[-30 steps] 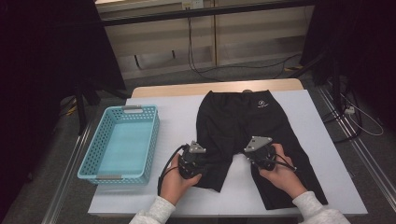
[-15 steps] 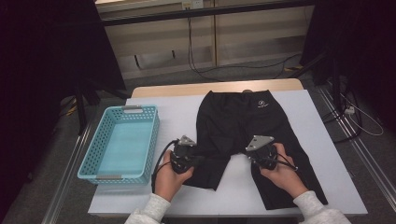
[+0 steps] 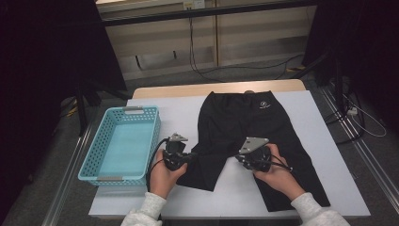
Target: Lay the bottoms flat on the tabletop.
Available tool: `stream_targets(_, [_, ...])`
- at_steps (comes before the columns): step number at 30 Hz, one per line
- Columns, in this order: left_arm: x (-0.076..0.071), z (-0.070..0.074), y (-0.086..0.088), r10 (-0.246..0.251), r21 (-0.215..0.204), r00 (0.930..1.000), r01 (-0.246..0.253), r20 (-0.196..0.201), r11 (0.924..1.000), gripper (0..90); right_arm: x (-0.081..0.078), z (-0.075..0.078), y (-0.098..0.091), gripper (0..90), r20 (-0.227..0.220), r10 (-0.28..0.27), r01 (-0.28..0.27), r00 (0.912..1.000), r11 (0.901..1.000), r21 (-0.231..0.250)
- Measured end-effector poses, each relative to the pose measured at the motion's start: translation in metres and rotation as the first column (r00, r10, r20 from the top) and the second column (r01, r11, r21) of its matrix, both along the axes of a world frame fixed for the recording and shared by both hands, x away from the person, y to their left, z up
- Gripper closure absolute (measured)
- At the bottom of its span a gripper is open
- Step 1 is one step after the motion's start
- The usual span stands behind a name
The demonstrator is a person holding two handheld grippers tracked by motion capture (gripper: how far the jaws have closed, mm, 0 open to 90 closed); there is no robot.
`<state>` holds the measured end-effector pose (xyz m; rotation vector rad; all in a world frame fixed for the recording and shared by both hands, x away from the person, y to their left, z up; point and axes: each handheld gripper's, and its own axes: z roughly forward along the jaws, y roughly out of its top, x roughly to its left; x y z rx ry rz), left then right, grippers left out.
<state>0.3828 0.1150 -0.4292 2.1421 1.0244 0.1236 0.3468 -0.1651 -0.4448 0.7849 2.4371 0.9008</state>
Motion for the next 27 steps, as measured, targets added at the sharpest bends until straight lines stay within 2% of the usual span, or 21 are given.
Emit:
stream_targets(5, [0.001,-0.001,0.0,0.002,-0.003,1.0,-0.002,-0.004,1.0,90.0,0.005,-0.001,0.011,62.3,0.03,0.002,-0.003,0.9996,0.9998,0.022])
stream_targets(8, [0.001,-0.001,0.0,0.0,-0.005,1.0,0.0,-0.003,1.0,90.0,0.013,-0.005,0.014,61.3,0.025,-0.037,0.037,0.999,0.9989,0.031])
stream_targets(9, [0.0,-0.001,-0.001,-0.005,-0.007,1.0,0.005,-0.003,1.0,90.0,0.015,-0.006,0.014,63.3,0.003,-0.038,0.037,0.9993,0.9977,0.057])
stream_targets(10, [0.0,0.0,0.0,-0.007,-0.002,1.0,0.007,0.001,1.0,90.0,0.017,-0.007,0.014,64.4,-0.016,-0.036,0.037,0.9992,0.9973,0.064])
stream_targets(11, [0.0,0.0,0.001,-0.003,-0.004,1.0,0.003,0.001,1.0,90.0,0.017,-0.009,0.015,67.4,-0.015,-0.041,0.042,0.9991,0.9977,0.053])
stream_targets(12, [0.001,0.0,0.001,-0.006,-0.011,1.0,0.006,-0.002,0.9999,90.0,0.018,-0.011,0.014,70.4,-0.041,-0.036,0.038,0.9985,0.9984,0.042])
stream_targets(13, [0.001,0.0,0.002,-0.002,-0.013,1.0,0.002,-0.002,0.9999,90.0,0.019,-0.013,0.015,74.0,-0.059,-0.044,0.047,0.9973,0.9976,0.051])
stream_targets(14, [0.001,0.001,0.002,-0.003,-0.017,1.0,0.003,-0.007,0.9998,90.0,0.019,-0.013,0.014,82.1,-0.071,-0.033,0.038,0.9969,0.9972,0.064])
stream_targets(16, [0.001,0.002,0.002,-0.002,-0.023,1.0,0.002,0.0,0.9997,90.0,0.018,-0.012,0.015,90.0,-0.07,-0.015,0.018,0.9975,0.9986,0.049])
stream_targets(21, [0.0,0.006,0.005,0.009,-0.036,0.9999,-0.008,0.012,0.9993,90.0,0.019,-0.011,0.008,90.0,-0.099,-0.026,0.031,0.9947,0.9978,0.059])
stream_targets(23, [0.0,0.007,0.006,0.012,-0.042,0.9998,-0.011,0.015,0.9991,90.0,0.017,-0.009,0.006,90.0,-0.081,-0.029,0.031,0.9963,0.9993,0.02])
stream_targets(24, [0.0,0.007,0.006,0.012,-0.043,0.9998,-0.011,0.015,0.999,90.0,0.015,-0.009,0.004,90.0,-0.092,-0.023,0.025,0.9955,0.9995,0.021])
stream_targets(27, [0.001,0.005,0.007,0.024,-0.042,0.9996,-0.024,0.013,0.9989,90.0,0.011,-0.006,0.001,90.0,-0.088,-0.017,0.018,0.996,0.9997,0.013])
